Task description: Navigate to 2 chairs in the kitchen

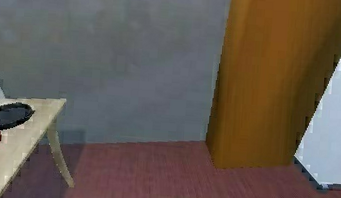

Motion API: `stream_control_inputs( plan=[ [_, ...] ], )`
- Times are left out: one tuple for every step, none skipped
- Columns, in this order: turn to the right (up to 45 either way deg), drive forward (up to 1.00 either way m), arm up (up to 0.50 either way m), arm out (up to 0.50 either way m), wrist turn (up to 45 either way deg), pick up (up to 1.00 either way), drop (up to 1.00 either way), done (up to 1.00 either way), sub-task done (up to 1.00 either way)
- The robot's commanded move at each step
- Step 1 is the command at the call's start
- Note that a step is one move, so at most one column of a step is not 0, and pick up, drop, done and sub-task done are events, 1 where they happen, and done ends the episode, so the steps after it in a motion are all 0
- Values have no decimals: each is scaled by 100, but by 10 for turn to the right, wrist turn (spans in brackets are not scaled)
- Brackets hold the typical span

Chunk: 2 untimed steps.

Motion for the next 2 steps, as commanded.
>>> stream_control_inputs(
  plan=[
    [-60, 0, 0, 0, 0, 0, 0, 0, 0],
    [0, 100, 0, 0, 0, 0, 0, 0, 0]
  ],
)
